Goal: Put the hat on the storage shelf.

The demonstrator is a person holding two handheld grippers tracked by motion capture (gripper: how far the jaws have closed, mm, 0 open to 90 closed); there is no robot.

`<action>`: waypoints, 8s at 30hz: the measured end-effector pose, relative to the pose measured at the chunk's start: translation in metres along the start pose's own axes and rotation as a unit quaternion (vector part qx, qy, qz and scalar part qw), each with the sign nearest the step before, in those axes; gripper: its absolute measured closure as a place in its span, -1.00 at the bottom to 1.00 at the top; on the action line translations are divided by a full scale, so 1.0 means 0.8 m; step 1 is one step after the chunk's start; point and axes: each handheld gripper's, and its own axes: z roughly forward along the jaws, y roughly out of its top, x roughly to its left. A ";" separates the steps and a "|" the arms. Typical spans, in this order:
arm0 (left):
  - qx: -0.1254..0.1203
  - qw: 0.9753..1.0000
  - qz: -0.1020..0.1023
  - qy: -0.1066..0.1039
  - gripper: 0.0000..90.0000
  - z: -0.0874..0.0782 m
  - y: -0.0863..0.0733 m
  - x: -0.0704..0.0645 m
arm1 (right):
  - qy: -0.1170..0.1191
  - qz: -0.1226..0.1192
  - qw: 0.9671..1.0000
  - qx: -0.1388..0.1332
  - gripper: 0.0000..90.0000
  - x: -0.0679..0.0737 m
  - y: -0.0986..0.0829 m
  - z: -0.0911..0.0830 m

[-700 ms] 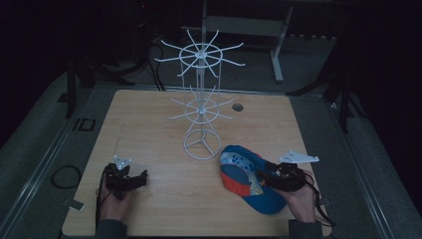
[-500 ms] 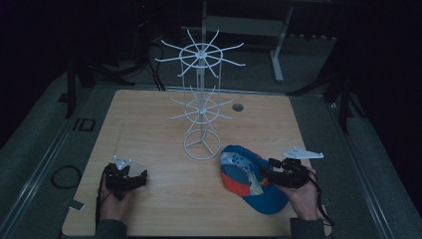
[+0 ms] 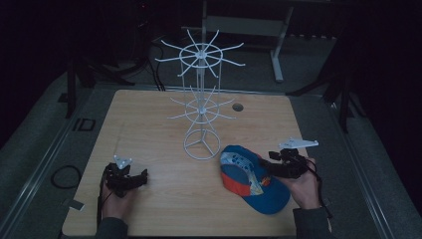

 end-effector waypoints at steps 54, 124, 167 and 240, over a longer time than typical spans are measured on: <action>-0.001 1.000 0.003 -0.003 -0.67 -0.003 -0.003 0.000 | 0.014 -0.131 0.981 0.145 -0.07 0.012 0.067 0.088; -0.001 1.000 0.000 -0.003 -0.67 -0.002 -0.002 -0.001 | 0.100 -0.116 0.978 0.144 0.96 0.003 0.075 0.075; -0.001 1.000 0.001 -0.003 -0.67 -0.002 -0.002 -0.001 | 0.108 -0.109 0.988 0.024 0.95 -0.006 0.110 0.010; 0.000 1.000 0.002 -0.004 -0.67 -0.002 -0.002 -0.001 | 0.114 -0.134 0.980 -0.093 0.95 -0.005 0.147 -0.086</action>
